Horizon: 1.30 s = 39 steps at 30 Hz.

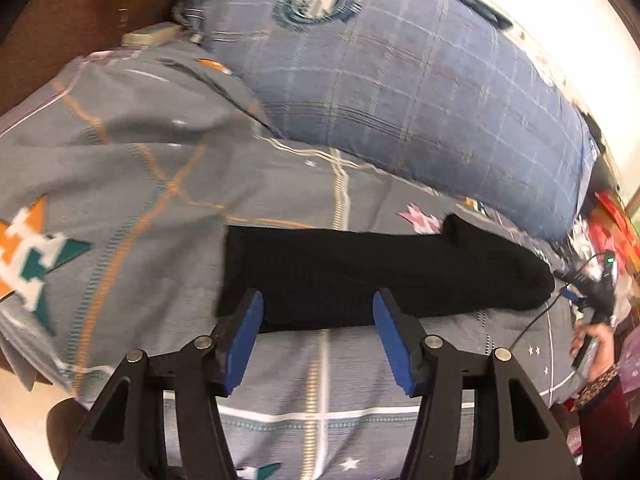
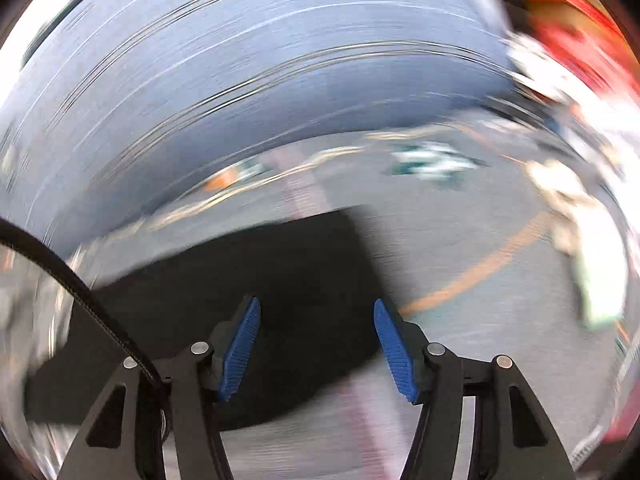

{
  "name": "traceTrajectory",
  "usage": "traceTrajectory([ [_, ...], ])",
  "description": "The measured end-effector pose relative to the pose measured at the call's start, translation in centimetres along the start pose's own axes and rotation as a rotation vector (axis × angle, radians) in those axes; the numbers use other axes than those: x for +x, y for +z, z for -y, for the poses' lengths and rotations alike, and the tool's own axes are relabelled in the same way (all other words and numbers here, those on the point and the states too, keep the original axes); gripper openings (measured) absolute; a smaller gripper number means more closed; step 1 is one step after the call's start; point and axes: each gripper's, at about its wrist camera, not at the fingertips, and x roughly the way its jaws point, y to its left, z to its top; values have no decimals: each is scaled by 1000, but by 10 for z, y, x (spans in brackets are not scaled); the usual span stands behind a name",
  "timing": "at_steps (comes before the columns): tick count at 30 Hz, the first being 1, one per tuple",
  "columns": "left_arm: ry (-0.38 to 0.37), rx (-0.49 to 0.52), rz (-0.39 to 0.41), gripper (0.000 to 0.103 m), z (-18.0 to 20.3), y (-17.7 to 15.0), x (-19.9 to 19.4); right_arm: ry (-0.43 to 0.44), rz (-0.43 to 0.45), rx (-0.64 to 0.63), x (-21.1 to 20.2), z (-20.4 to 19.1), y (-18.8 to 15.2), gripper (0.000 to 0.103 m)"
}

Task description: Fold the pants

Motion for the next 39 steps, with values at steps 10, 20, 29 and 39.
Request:
traceTrajectory([
  [10,-20,69,-36,56,61,7,23,182,-51,168,23,10,8,65],
  [20,-5,81,-73,57,59,5,34,221,-66,221,0,21,-19,11],
  [29,-22,39,-93,57,44,-4,39,346,-85,386,-14,45,-57,63],
  [39,-27,24,-72,57,35,-12,28,363,-97,373,-1,2,-52,58],
])
